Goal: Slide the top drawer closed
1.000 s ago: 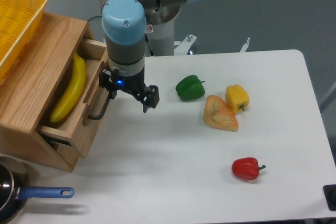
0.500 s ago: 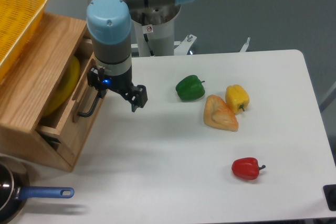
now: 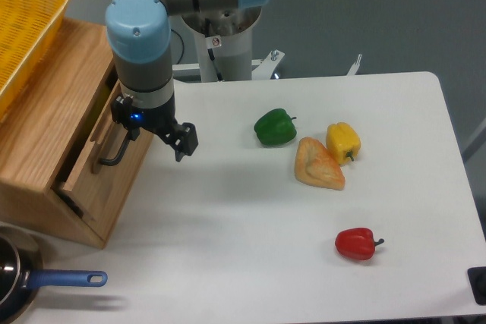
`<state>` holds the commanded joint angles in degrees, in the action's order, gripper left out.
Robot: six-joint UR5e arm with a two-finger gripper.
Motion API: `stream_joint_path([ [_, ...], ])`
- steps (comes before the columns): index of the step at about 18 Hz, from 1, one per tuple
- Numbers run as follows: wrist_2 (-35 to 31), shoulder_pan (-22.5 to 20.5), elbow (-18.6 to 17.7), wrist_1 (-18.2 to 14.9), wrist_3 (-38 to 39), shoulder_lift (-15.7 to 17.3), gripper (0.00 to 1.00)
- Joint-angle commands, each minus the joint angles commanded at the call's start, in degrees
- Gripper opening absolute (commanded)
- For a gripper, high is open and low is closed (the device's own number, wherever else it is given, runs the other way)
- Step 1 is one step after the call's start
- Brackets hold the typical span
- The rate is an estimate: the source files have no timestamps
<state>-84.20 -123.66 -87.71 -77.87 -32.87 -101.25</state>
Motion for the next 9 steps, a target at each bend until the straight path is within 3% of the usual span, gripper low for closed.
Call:
stream_joint_path([
  [9, -0.09, 1.05, 0.00, 0.00, 0.00, 0.09, 1.00],
])
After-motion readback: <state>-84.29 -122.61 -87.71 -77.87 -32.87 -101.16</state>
